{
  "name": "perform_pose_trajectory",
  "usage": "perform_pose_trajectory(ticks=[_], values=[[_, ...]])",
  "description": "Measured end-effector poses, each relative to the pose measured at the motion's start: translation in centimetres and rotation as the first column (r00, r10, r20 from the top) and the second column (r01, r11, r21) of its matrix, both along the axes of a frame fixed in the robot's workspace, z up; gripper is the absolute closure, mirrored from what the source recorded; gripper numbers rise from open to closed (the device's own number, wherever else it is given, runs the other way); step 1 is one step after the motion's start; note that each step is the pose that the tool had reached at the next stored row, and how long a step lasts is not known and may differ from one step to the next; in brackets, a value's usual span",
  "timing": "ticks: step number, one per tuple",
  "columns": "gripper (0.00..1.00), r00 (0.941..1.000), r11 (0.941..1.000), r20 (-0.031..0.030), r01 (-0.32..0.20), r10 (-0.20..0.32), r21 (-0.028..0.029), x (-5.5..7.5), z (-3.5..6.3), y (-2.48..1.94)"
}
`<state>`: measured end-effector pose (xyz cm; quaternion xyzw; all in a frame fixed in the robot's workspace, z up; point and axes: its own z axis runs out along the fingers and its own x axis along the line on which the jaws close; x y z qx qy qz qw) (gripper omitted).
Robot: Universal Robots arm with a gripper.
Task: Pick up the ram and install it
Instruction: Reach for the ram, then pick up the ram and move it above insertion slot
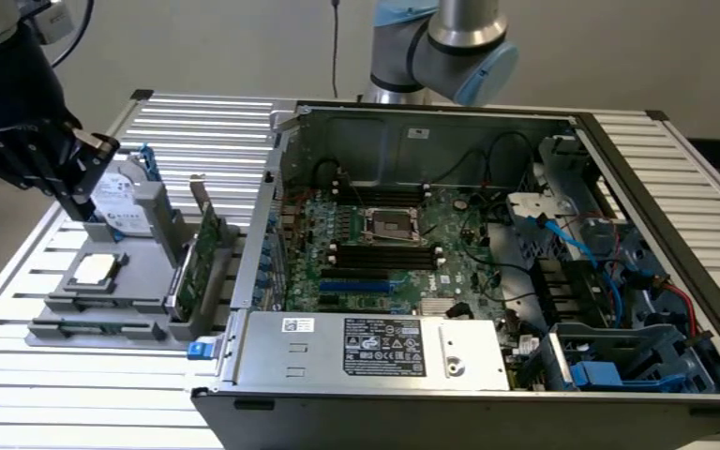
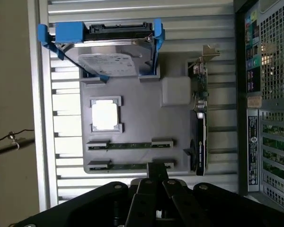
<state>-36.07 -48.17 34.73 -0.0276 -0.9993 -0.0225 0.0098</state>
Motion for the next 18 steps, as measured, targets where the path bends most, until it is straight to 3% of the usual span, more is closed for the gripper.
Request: perform_pose_trajectory(ticks=[11, 18], values=[[0.89, 1.0, 1.0, -0.0031, -0.007, 0.007, 0.0001, -0.9, -0.92, -1.66], [0.89, 1.0, 1.0, -0.0031, -0.009, 0.009, 0.0, -1.1, -0.91, -1.74]])
